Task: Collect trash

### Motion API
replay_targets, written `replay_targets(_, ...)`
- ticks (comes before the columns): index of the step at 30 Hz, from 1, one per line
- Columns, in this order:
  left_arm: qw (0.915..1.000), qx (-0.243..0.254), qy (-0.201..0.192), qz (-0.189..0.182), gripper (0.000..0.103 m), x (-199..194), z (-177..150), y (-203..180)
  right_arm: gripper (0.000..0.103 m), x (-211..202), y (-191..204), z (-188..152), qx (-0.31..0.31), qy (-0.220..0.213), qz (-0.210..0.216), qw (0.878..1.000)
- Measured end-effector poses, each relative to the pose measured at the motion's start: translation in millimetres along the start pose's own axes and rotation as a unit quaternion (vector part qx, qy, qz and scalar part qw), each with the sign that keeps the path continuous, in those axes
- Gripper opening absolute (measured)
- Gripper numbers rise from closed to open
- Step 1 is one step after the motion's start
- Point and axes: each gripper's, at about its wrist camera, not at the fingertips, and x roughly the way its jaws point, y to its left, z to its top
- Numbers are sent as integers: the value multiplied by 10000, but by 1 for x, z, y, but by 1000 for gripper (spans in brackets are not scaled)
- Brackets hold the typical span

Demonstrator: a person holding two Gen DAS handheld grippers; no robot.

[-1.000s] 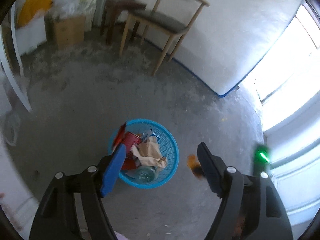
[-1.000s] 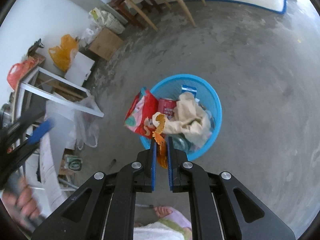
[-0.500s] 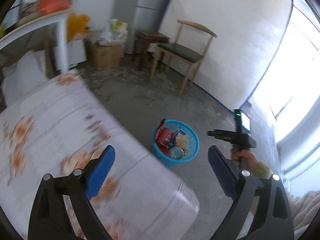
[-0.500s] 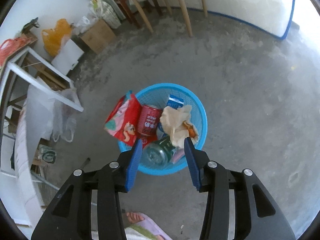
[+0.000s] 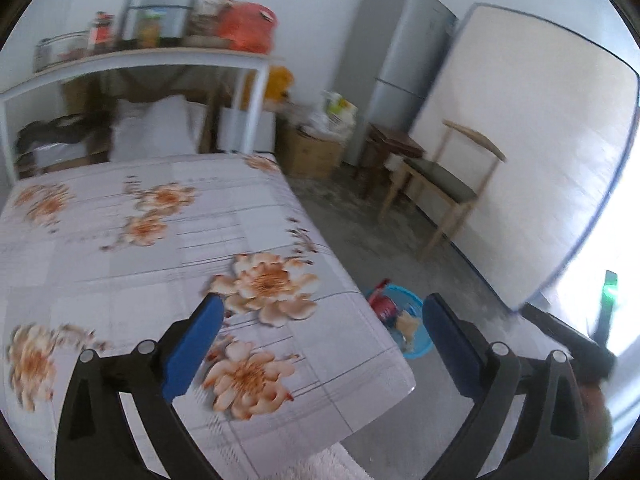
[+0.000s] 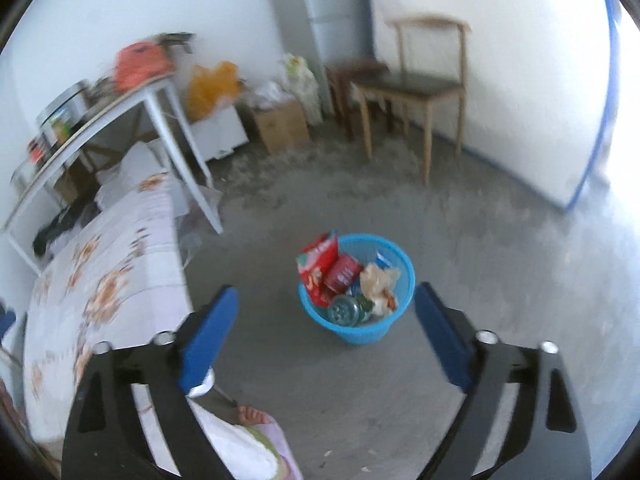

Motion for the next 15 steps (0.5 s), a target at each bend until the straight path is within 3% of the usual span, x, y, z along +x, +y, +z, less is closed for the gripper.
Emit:
replay_targets(8, 9937, 87, -168, 1108, 97, -27, -28, -11, 95, -42, 64, -31, -851, -308, 344, 9953)
replay_targets(13, 9918, -125, -320, 1235, 97, -38, -35, -14, 95, -52, 90, -48, -1276, -468, 194, 9905)
replay_targets(15, 9893, 56, -430, 1390, 97, -40, -36, -23, 95, -60, 99, -54, -1422, -579, 87, 9881)
